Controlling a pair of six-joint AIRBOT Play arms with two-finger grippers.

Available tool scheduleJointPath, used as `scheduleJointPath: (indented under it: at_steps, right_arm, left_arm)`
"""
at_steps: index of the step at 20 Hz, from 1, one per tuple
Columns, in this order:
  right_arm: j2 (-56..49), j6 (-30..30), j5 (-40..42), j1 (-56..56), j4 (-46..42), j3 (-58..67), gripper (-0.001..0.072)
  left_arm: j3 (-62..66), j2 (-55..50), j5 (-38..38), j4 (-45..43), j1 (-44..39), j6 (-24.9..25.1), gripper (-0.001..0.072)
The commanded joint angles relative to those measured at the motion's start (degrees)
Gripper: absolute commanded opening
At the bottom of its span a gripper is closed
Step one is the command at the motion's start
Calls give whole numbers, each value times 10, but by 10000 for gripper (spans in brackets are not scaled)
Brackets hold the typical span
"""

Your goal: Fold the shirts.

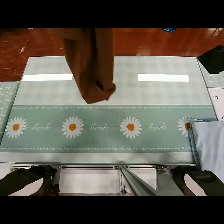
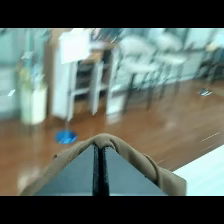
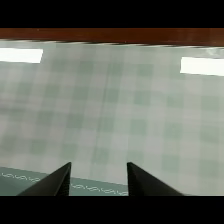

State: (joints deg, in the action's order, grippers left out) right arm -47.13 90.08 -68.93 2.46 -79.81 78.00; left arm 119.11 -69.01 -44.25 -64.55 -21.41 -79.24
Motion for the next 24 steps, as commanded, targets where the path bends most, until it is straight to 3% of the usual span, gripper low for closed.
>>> scheduleJointPath:
  at_steps: [1, 4, 9, 12, 15, 18, 21, 22, 23, 24]
  right_arm:
    - [14, -8, -27, 0, 0, 0, 411]
    - [14, -8, -30, 0, 0, 0, 411]
    - [14, -8, -30, 0, -1, 0, 410]
    - [14, -7, -31, 0, -1, -9, 411]
    - [14, 6, -30, 0, 5, -54, 411]
    - [14, 18, -5, 0, 25, -134, 411]
    - [13, 29, 45, 0, 52, -222, 411]
    - [13, 32, 59, 0, 53, -241, 411]
    - [13, 38, 65, 0, 53, -249, 411]
    - [14, 37, 66, -2, 53, -242, 411]
  left_arm:
    - [-24, 43, 14, 1, -61, 2, 19]
    - [-114, 87, 15, 1, -117, -6, 19]
    - [-404, 219, 70, 1, -170, -82, 19]
    - [-598, 318, 54, 0, -130, -121, 19]
    - [-770, 369, -3, -1, -37, -141, 20]
    - [-908, 344, -22, 1, 2, -138, 20]
    - [-952, 286, -23, -6, 3, -139, 32]
    - [-944, 269, -23, -14, 4, -139, 158]
    - [-926, 256, -26, -36, 9, -139, 445]
    - [-894, 247, -51, -70, 23, -133, 508]
